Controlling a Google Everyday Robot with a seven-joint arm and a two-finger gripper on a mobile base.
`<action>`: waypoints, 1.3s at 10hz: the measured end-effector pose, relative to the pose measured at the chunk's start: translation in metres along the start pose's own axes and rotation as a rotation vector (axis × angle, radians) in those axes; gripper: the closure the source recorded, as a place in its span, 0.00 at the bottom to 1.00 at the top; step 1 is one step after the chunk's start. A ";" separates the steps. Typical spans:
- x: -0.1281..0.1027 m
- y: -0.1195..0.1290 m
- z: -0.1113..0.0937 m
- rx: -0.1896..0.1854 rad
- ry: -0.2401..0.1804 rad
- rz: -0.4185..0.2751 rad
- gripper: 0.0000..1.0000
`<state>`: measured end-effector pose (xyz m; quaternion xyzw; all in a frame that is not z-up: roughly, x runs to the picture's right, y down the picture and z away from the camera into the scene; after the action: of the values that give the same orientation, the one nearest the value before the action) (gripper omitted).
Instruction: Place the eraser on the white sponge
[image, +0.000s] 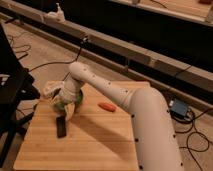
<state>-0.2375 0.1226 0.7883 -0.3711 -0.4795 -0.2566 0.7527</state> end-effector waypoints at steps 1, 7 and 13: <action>0.000 0.000 0.000 0.000 0.001 0.000 0.26; 0.001 0.010 0.026 -0.121 0.029 -0.061 0.26; 0.024 0.012 0.061 -0.194 0.066 -0.040 0.26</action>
<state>-0.2514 0.1782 0.8222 -0.4240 -0.4349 -0.3290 0.7231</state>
